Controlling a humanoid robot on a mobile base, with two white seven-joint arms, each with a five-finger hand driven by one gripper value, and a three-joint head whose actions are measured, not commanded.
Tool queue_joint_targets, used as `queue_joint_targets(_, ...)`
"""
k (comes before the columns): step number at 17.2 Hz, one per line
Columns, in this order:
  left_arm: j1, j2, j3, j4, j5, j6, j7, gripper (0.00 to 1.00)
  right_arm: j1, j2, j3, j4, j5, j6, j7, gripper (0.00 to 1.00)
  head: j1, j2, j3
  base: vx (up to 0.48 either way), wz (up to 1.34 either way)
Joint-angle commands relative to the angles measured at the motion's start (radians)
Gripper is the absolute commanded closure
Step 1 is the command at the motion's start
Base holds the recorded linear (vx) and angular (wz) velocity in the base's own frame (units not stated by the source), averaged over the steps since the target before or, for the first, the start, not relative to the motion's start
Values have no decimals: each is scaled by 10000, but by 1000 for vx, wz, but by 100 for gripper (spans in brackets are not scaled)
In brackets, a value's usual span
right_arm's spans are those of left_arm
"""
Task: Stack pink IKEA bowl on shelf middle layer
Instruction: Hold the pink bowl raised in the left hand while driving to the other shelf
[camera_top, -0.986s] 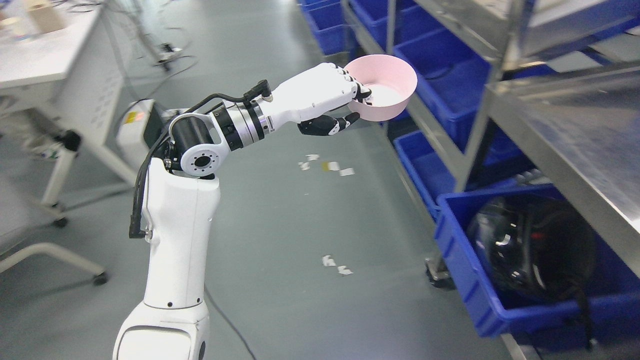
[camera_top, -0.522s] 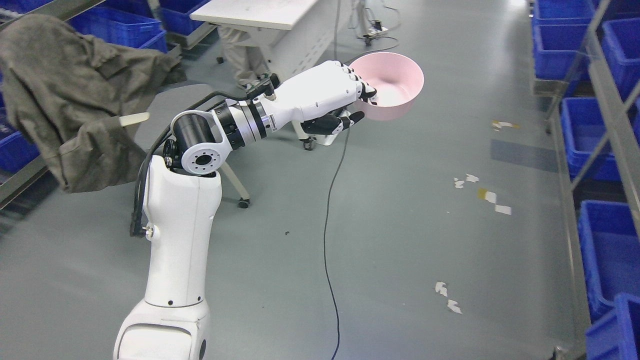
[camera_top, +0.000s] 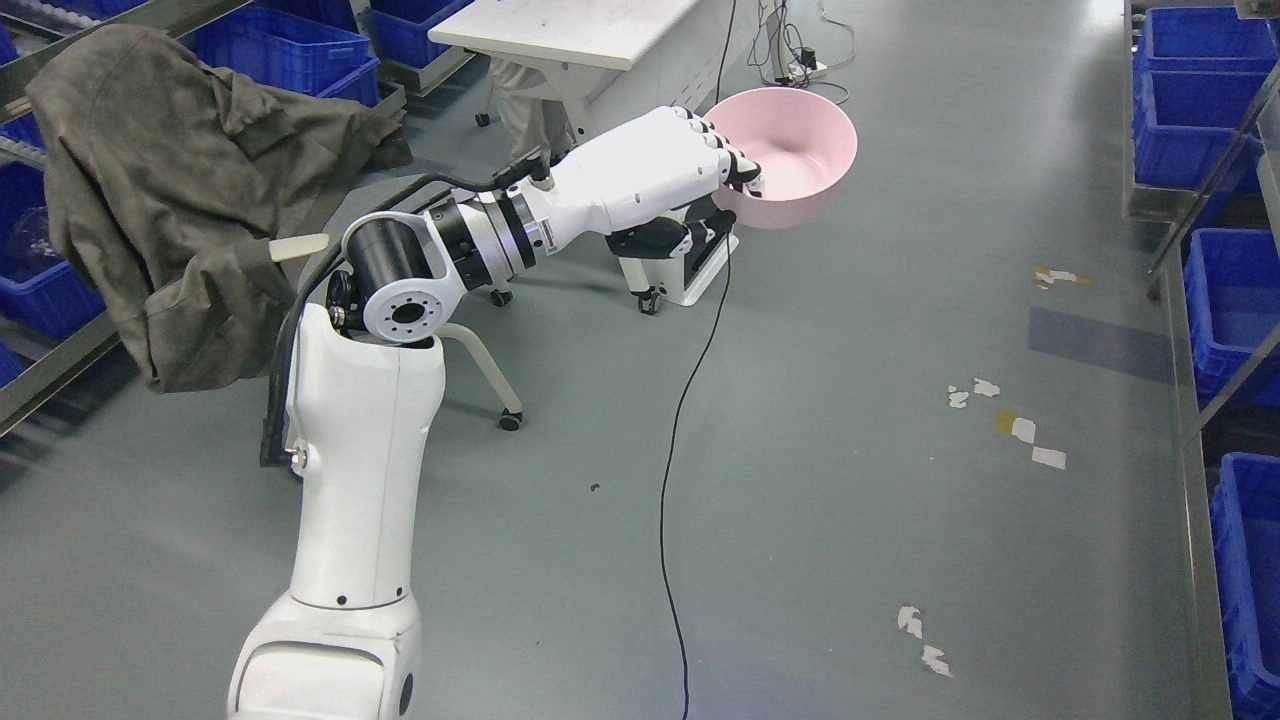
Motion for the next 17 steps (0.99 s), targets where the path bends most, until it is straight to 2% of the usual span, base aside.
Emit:
queue_joint_targets(1, -12, 169, -533, -35, 287, 81, 42, 98, 230, -175, 1, -175, 1, 6, -8, 0, 0, 0, 0, 192, -252)
queue_joint_targets(5, 111, 169, -1040, -172, 794, 66, 73, 98, 230, -175, 1, -175, 1, 6, -8, 0, 0, 0, 0, 225, -341)
queue_joint_targets(10, 769, 169, -383, -372, 810, 35, 11, 98, 230, -175, 1, -175, 1, 6, -8, 0, 0, 0, 0, 280, -399)
queue_joint_targets(17, 1001, 169, 49, -372, 749, 50, -341, 98, 230, -175, 1, -175, 1, 6, -8, 0, 0, 0, 0, 325, -325)
